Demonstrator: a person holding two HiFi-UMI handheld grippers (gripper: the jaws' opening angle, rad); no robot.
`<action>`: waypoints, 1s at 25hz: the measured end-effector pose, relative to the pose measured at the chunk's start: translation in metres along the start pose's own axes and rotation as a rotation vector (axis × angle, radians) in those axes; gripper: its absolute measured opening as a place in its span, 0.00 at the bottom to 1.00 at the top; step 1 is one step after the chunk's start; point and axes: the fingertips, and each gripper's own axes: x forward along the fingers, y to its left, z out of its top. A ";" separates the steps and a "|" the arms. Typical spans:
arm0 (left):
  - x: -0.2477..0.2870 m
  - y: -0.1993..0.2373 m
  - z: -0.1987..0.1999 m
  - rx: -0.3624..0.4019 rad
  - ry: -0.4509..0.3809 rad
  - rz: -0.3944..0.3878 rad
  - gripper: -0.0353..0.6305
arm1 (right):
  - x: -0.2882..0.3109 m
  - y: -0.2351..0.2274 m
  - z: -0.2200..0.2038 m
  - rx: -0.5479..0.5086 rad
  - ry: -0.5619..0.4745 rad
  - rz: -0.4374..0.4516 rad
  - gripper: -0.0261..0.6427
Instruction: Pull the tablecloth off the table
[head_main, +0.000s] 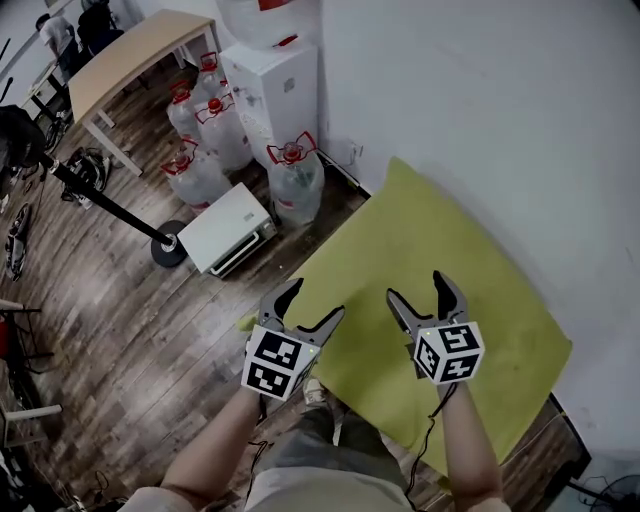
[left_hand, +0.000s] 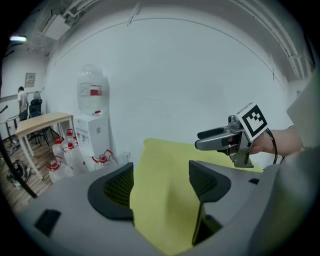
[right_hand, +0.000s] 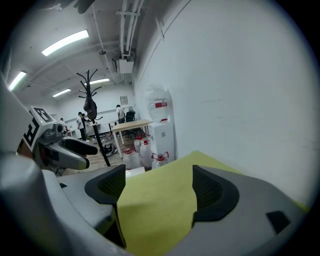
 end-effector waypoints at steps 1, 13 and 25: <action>0.011 0.001 -0.005 -0.010 0.016 -0.003 0.57 | 0.009 -0.006 -0.009 -0.001 0.020 0.001 0.65; 0.115 0.012 -0.101 -0.010 0.231 0.018 0.57 | 0.083 -0.059 -0.108 0.052 0.192 -0.015 0.67; 0.139 0.015 -0.141 -0.024 0.341 0.079 0.56 | 0.100 -0.075 -0.153 0.023 0.293 -0.103 0.71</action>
